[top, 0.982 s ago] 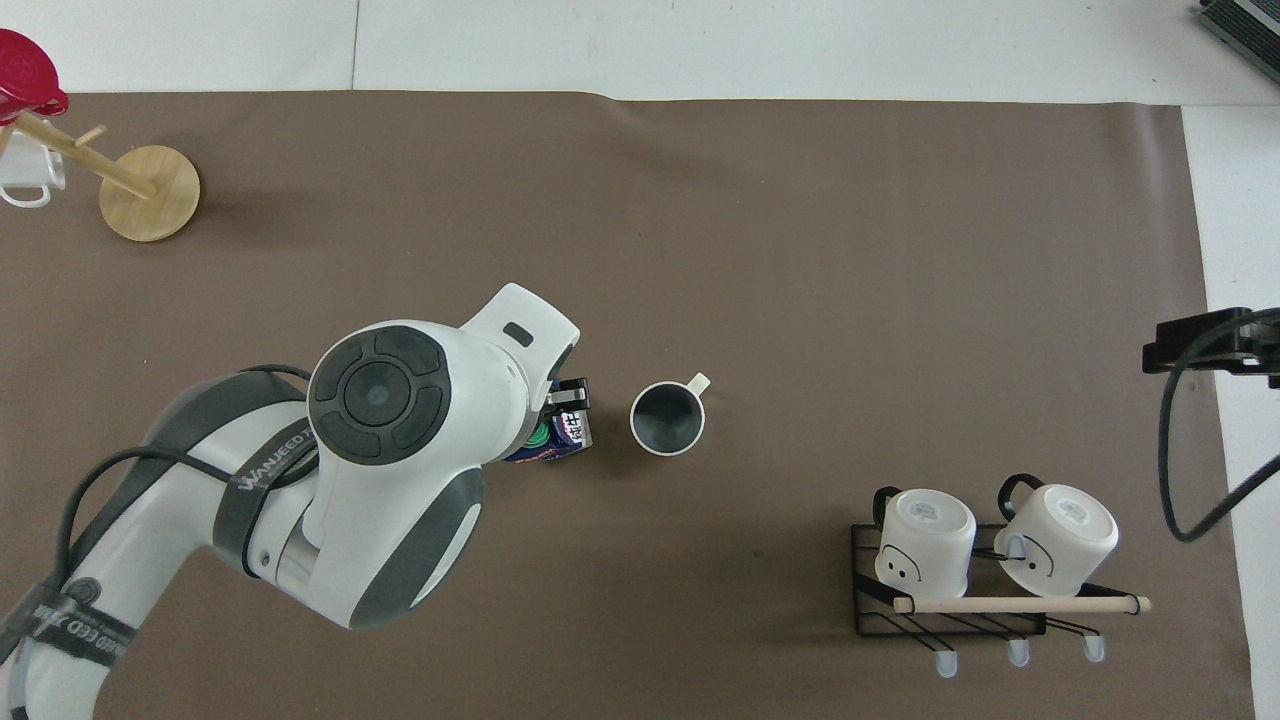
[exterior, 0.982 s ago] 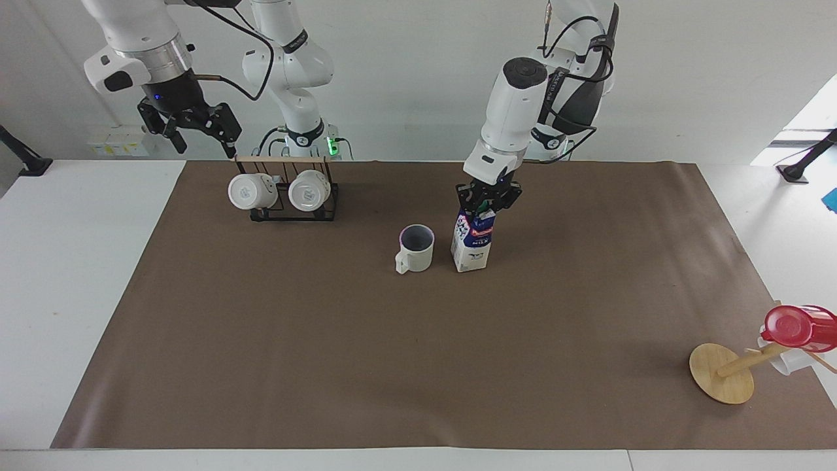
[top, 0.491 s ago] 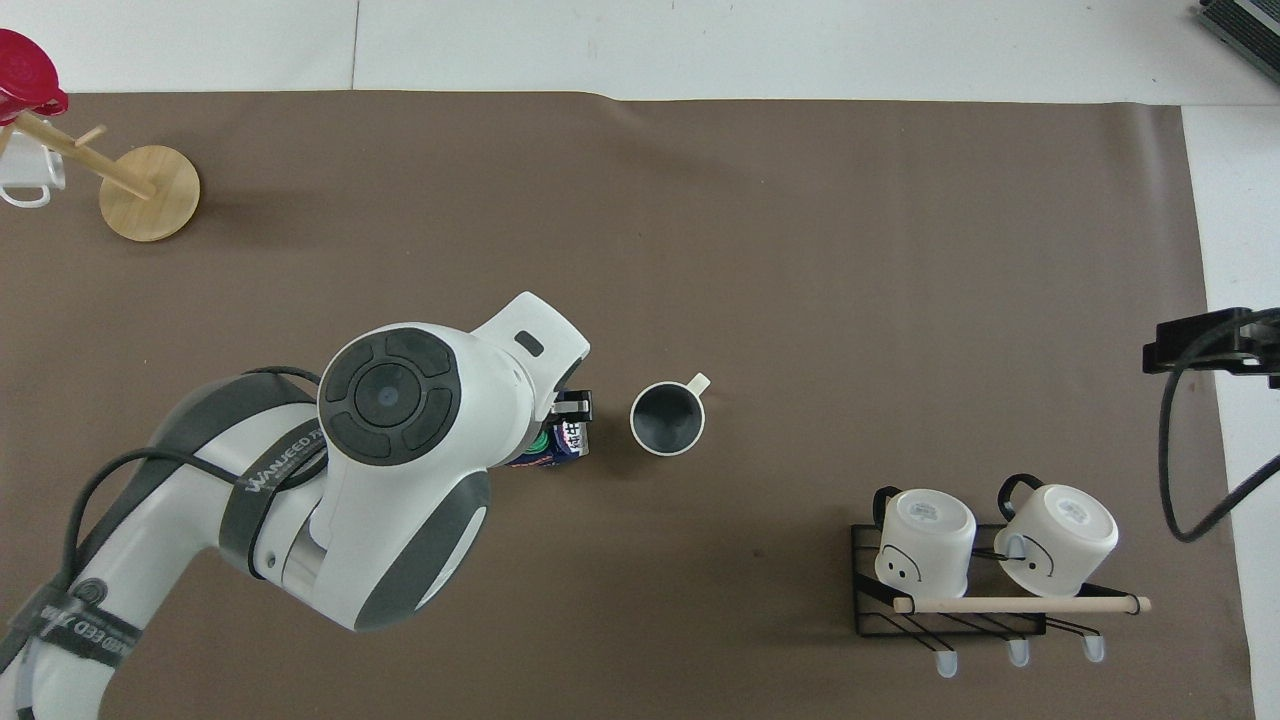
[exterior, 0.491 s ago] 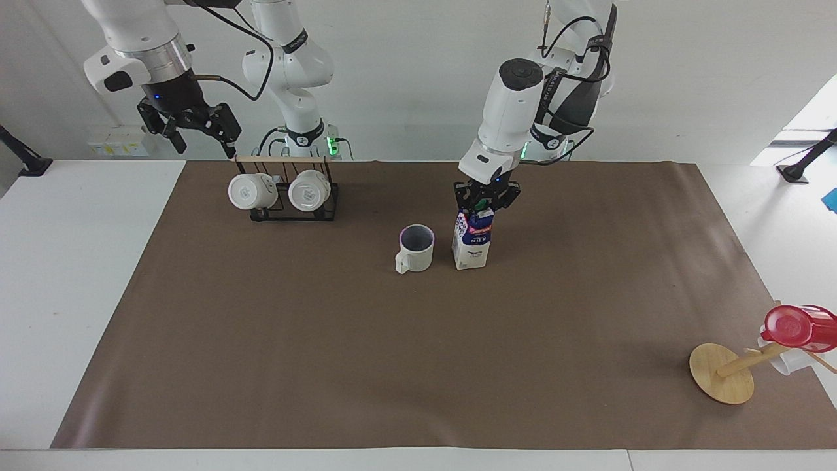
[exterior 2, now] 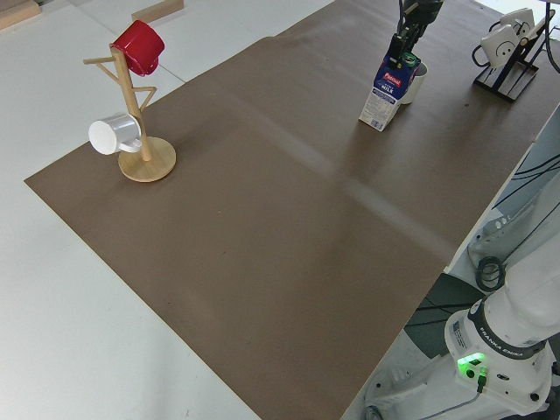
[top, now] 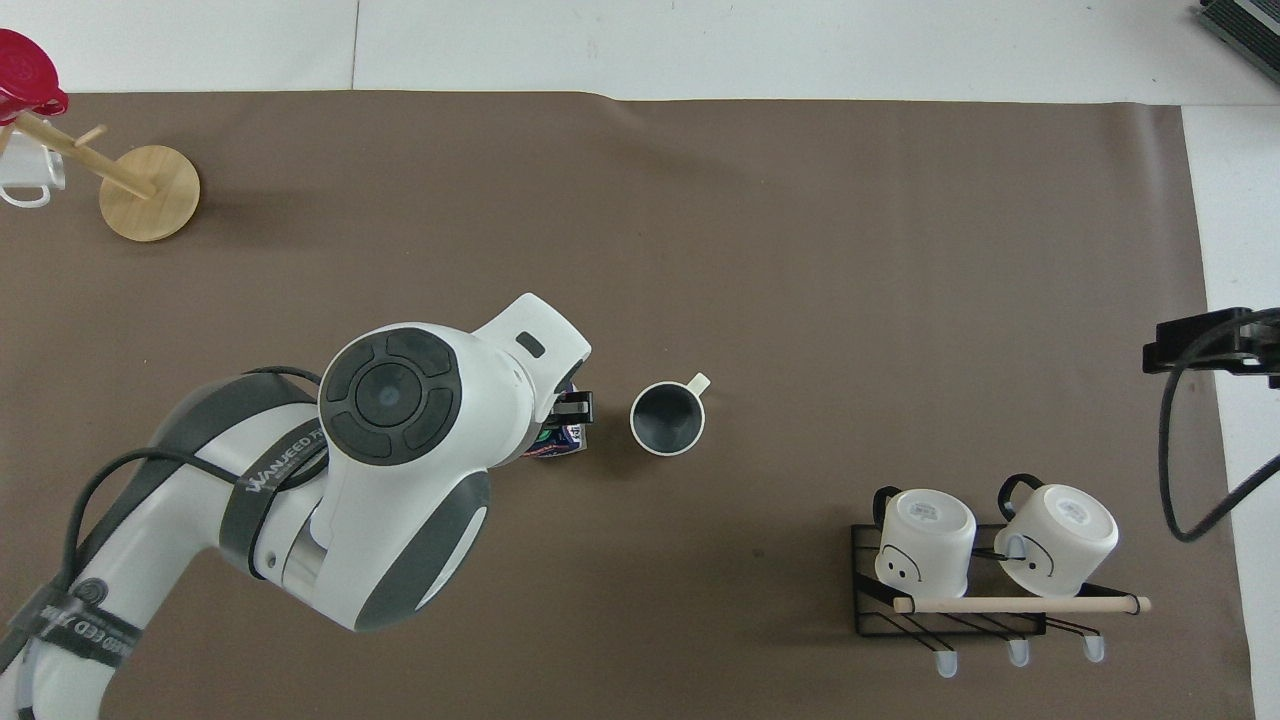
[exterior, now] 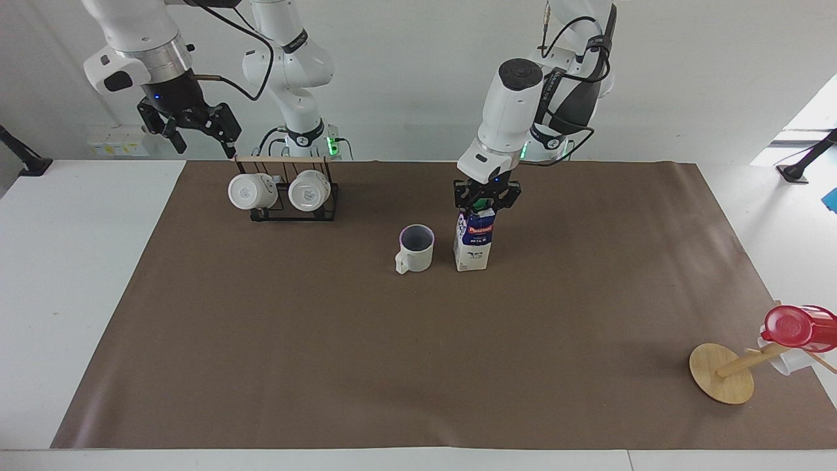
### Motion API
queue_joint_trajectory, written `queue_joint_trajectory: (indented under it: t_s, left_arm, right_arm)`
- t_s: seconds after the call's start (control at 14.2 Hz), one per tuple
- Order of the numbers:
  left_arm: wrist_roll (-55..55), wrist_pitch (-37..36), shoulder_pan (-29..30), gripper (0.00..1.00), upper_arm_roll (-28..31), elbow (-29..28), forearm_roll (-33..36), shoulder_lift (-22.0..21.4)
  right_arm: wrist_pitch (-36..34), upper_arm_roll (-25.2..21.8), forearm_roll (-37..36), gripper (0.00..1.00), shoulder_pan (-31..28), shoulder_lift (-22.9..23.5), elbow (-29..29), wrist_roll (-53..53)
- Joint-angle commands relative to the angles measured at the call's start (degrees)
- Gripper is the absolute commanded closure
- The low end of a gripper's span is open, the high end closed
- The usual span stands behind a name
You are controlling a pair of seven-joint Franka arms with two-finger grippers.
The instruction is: Place cup and milk on table
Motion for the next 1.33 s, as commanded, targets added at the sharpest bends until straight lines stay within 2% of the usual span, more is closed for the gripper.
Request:
queue_joint_trajectory:
  t_s: [0.0, 0.56, 0.84, 1.26]
  left_arm:
    - [0.4, -1.6, -1.1, 0.00, 1.0, 1.6, 0.1, 0.6]
    - [0.5, -10.4, 0.7, 0.00, 1.7, 8.3, 0.1, -0.4]
    - [5.0, -16.6, 4.9, 0.00, 1.7, 13.7, 0.6, -0.5]
    - [15.6, -26.4, 15.1, 0.00, 1.8, 19.5, 0.9, -2.1]
  right_arm:
    - [1.2, 0.1, -0.3, 0.00, 0.0, -1.2, -1.4, -0.1]
    - [1.2, 0.1, -0.2, 0.00, 0.0, -1.2, -1.4, -0.1]
    - [1.1, 0.1, 0.3, 0.00, 0.0, -1.2, -1.4, 0.0]
    - [1.2, 0.1, 0.8, 0.00, 0.0, -0.5, -0.7, 0.8]
